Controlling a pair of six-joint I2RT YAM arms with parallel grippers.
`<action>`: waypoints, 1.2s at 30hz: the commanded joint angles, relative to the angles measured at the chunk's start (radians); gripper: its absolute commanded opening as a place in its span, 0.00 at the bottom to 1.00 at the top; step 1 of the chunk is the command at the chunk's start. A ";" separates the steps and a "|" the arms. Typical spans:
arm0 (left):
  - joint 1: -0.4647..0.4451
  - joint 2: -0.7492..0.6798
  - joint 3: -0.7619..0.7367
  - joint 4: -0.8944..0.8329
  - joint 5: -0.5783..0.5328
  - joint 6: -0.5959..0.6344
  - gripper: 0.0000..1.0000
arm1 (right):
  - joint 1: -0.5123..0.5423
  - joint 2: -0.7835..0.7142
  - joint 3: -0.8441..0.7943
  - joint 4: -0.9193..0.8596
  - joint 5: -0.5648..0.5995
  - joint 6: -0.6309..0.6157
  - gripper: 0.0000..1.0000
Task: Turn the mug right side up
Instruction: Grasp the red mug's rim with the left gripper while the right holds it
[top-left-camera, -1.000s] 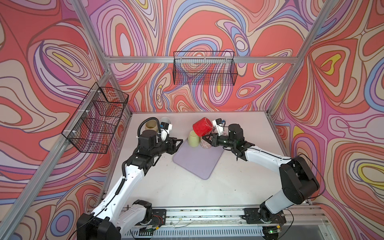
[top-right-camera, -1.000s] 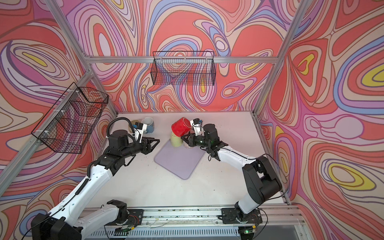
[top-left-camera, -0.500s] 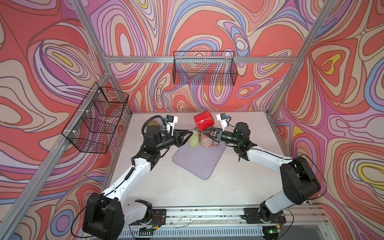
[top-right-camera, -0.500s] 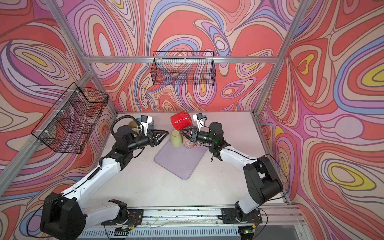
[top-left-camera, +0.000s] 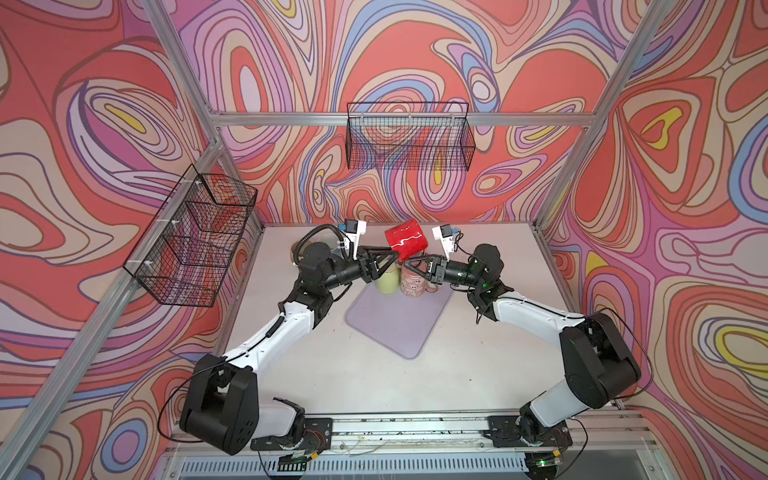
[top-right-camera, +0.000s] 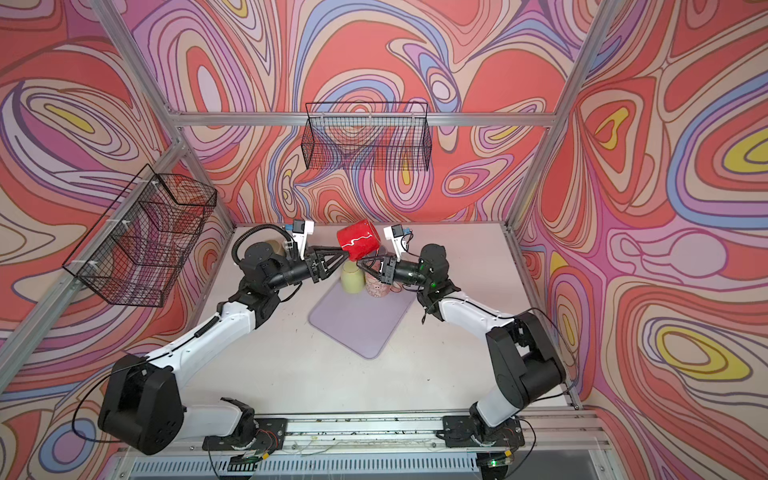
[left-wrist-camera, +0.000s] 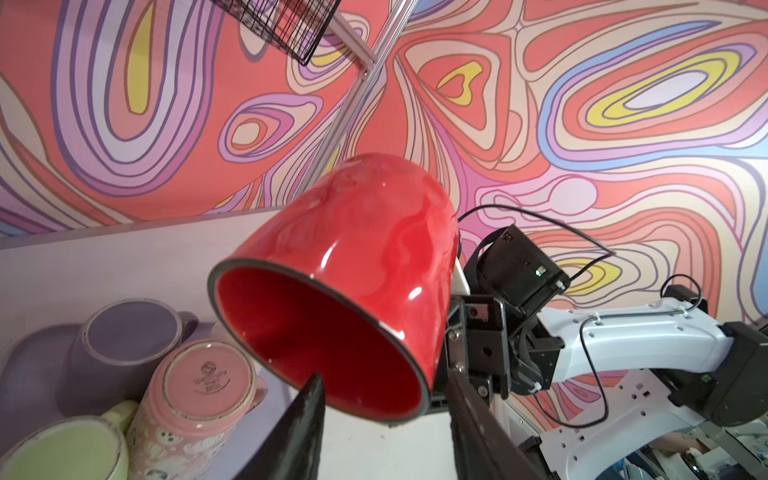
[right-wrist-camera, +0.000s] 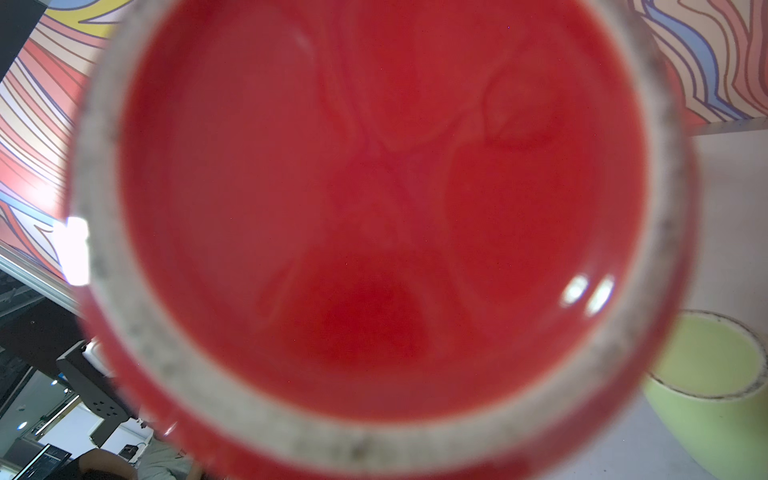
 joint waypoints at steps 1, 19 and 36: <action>-0.017 0.027 0.042 0.114 0.025 -0.040 0.50 | 0.009 0.012 0.047 0.105 -0.020 0.006 0.00; -0.046 0.107 0.064 0.259 0.006 -0.106 0.49 | 0.035 0.075 0.056 0.215 -0.012 0.067 0.01; -0.046 0.094 0.059 0.239 -0.030 -0.092 0.08 | 0.044 0.087 0.042 0.250 -0.003 0.078 0.08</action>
